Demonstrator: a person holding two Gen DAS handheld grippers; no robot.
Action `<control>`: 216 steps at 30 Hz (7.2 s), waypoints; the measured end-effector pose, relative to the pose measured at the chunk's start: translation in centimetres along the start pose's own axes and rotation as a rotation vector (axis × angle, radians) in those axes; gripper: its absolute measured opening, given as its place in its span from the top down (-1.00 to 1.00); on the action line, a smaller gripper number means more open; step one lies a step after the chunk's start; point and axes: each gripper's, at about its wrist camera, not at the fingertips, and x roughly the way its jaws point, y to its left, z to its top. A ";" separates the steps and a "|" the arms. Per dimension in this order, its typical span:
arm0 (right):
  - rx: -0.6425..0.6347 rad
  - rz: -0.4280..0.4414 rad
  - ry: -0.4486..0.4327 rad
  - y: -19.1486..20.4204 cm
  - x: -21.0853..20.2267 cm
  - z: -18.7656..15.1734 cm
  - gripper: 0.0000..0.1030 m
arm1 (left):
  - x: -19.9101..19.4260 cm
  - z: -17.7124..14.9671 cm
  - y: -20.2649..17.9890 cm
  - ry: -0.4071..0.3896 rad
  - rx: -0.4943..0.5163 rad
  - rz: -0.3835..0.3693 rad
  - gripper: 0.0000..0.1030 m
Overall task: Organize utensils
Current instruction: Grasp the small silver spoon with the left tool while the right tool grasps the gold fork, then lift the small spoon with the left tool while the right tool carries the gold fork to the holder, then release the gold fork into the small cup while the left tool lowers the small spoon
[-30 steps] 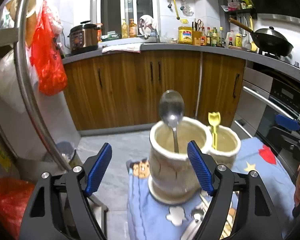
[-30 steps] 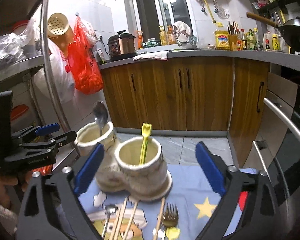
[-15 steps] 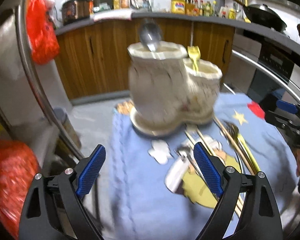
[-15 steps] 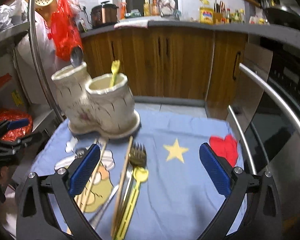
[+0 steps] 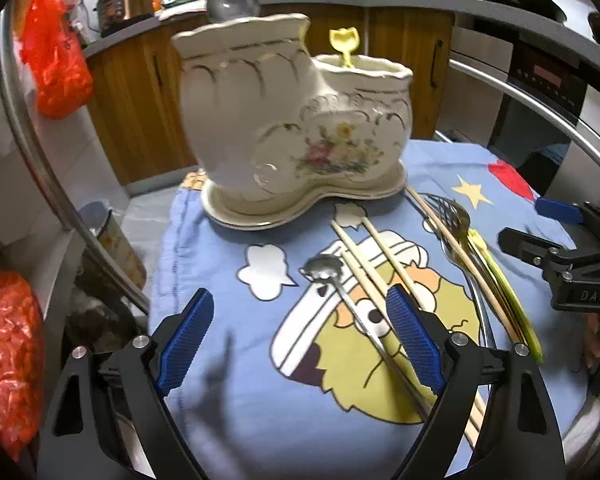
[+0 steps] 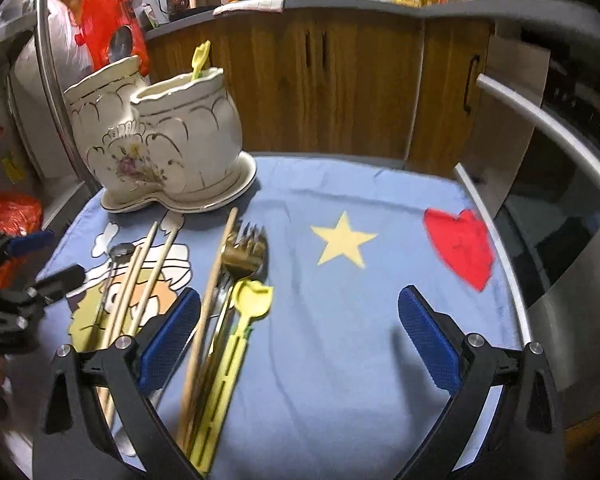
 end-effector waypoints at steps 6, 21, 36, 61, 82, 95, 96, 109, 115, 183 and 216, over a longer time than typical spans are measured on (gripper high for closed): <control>-0.044 0.030 0.029 1.6 1.4 0.8 -0.44 | 1.1 0.0 -0.5 0.028 -0.007 -0.035 -0.68; 0.060 0.144 0.088 1.4 3.9 2.3 0.46 | 2.1 -0.3 -0.7 0.063 -0.029 -0.107 -0.33; 0.060 0.157 -0.023 0.9 1.5 2.0 0.47 | 3.4 0.5 -1.2 0.071 -0.062 -0.103 0.38; 0.039 0.196 -0.112 1.0 -0.8 1.4 0.47 | 2.8 0.6 0.4 0.012 -0.112 -0.102 0.93; -0.020 0.156 -0.379 2.7 -7.6 1.1 0.48 | -3.8 0.8 0.8 -0.269 -0.087 -0.166 0.93; -0.076 0.125 -0.499 5.0 -10.1 0.8 0.49 | -5.2 0.3 2.2 -0.306 -0.101 -0.164 0.93; -0.076 0.126 -0.501 5.1 -10.2 0.7 0.49 | -5.3 0.3 2.2 -0.309 -0.104 -0.165 0.93; -0.083 0.119 -0.561 6.2 -11.7 1.7 0.50 | -6.7 0.6 2.8 -0.345 -0.135 -0.199 0.93; -0.070 0.130 -0.569 6.0 -12.7 3.8 0.50 | -8.8 2.8 3.4 -0.410 -0.144 -0.207 0.93; 0.044 0.121 -0.529 4.6 -3.6 12.3 0.51 | -3.8 10.7 8.3 -0.571 -0.206 -0.105 0.93; 0.101 0.107 -0.494 2.7 -2.3 12.2 0.51 | -2.1 10.4 7.4 -0.470 -0.169 -0.118 0.93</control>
